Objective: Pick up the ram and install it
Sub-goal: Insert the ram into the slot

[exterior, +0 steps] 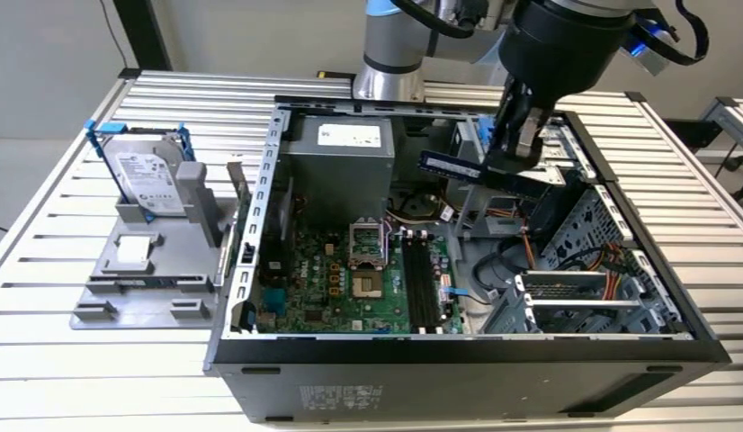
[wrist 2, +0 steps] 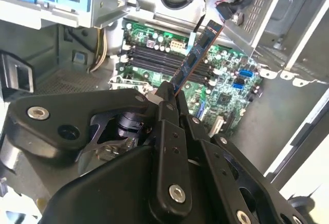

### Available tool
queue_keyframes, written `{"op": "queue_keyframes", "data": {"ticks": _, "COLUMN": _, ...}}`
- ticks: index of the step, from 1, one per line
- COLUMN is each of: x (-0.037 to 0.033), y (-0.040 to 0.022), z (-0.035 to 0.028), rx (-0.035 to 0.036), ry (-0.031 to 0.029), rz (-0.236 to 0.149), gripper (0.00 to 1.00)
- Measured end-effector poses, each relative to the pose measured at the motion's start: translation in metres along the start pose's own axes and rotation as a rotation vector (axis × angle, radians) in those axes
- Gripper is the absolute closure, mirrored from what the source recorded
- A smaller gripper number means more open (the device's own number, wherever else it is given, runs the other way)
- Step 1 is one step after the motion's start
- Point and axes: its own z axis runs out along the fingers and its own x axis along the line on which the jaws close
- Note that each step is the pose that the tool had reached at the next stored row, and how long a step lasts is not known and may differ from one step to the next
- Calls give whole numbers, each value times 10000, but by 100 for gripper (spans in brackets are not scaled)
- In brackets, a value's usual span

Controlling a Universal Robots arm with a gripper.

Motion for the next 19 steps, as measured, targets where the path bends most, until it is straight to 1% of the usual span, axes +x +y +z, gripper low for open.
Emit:
{"op": "queue_keyframes", "data": {"ticks": 4, "x": 0, "y": 0, "z": 0, "rx": 36, "ry": -24, "rz": 575, "gripper": 100}}
{"op": "queue_keyframes", "data": {"ticks": 9, "x": 1, "y": 0, "z": 2, "rx": 82, "ry": -32, "rz": 1182, "gripper": 100}}
{"op": "queue_keyframes", "data": {"ticks": 16, "x": 0, "y": 0, "z": 5, "rx": 175, "ry": 32, "rz": 2014, "gripper": 100}}
{"op": "queue_keyframes", "data": {"ticks": 19, "x": 1, "y": 0, "z": 6, "rx": 211, "ry": 47, "rz": 2396, "gripper": 100}}
